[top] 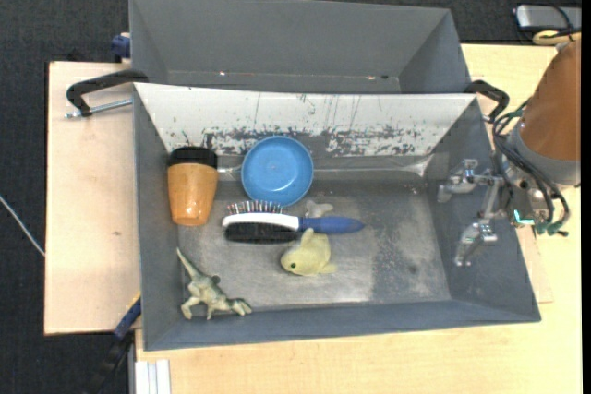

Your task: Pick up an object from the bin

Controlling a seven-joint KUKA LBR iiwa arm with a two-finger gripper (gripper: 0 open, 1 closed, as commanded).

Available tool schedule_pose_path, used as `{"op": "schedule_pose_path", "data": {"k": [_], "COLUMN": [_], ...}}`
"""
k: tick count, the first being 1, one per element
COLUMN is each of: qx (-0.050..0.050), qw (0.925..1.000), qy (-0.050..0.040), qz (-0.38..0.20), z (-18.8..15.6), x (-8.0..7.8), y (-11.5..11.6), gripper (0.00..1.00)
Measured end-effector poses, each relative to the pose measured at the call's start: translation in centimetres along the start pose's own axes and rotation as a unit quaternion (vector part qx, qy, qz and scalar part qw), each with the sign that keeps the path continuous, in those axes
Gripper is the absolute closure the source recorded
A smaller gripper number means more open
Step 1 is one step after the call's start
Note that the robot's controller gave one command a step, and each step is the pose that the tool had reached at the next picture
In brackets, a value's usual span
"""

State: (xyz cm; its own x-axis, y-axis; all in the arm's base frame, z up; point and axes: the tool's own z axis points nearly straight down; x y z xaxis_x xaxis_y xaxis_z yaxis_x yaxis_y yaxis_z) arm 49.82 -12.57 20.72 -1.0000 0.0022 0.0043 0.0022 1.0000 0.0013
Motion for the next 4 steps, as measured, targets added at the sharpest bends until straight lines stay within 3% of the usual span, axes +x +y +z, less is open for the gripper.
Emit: {"op": "schedule_pose_path", "data": {"k": [1, 2, 3, 4], "qx": [-0.001, -0.001, 0.000, -0.001], "qw": [0.9950, 0.9913, 0.9911, 0.9917], "qy": [0.0010, -0.0072, -0.0055, -0.0069], "qz": [0.100, 0.132, 0.133, 0.129], "z": [13.2, 13.3, 13.3, 3.7], "x": [-2.1, -3.9, -3.8, -2.0], "y": [6.5, 14.4, 14.0, 14.6], "gripper": [0.00, 0.00, 1.00, 1.00]}}
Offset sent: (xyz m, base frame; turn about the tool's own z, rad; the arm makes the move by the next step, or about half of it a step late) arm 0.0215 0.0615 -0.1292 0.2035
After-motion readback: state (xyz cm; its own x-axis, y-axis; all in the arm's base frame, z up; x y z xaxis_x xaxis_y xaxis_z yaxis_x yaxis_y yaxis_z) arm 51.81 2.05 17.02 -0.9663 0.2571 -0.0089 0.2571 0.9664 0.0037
